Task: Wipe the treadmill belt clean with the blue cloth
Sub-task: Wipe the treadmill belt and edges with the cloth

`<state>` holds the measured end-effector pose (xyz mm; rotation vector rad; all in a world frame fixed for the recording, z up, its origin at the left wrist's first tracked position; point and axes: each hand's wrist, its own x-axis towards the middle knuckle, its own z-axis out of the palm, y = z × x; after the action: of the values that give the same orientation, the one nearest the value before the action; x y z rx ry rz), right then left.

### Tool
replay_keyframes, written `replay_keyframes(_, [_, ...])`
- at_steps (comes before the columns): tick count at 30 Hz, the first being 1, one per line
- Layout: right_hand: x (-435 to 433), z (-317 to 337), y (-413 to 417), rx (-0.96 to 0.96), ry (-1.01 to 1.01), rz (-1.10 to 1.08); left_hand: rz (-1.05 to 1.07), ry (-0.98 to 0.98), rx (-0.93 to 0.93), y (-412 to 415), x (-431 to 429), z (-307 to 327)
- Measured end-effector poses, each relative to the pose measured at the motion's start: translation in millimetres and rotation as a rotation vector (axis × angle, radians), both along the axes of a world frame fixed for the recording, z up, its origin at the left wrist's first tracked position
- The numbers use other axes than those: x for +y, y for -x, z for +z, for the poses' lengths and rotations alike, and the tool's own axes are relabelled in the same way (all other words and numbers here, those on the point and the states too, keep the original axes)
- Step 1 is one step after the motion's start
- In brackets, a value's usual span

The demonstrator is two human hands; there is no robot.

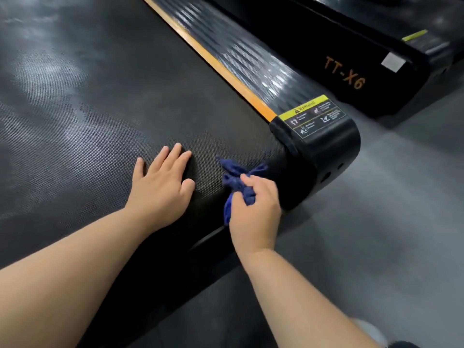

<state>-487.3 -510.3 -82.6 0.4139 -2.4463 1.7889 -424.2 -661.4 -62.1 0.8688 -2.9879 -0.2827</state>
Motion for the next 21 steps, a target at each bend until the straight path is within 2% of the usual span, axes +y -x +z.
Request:
replay_keyframes(2, [10.8, -4.6, 16.0, -0.016, 0.025, -0.007, -0.001, 0.005, -0.004, 0.7, 0.7, 0.1])
replay_keyframes(6, [16.7, -6.5, 68.4, -0.294, 0.213, -0.373, 0.003, 0.024, -0.012, 0.5, 1.2, -0.1])
replay_keyframes(8, [4.4, -12.7, 46.1, -0.271, 0.169, -0.352, 0.0, 0.036, -0.016, 1.4, 2.4, -0.3])
replay_keyframes(10, [0.3, -12.7, 10.2, -0.222, 0.195, -0.223, 0.008, 0.037, -0.019, 0.7, 3.2, -0.1])
replay_keyframes(13, [14.1, -18.8, 6.6, -0.195, 0.207, -0.109, 0.007, 0.039, -0.04, 0.7, 3.7, 0.8])
replay_keyframes(15, [16.9, -21.5, 32.2, -0.293, 0.263, -0.227, 0.006, 0.049, -0.049, 1.0, 3.9, 0.8])
replay_keyframes(18, [5.7, -21.1, 59.5, -0.568, 0.424, -0.487, 0.016, 0.05, -0.043, 1.0, 6.9, 1.8])
replay_keyframes(21, [-5.0, -13.1, 38.4, -0.543, 0.428, -0.45, 0.02, 0.044, -0.045, 1.8, 7.4, 3.0])
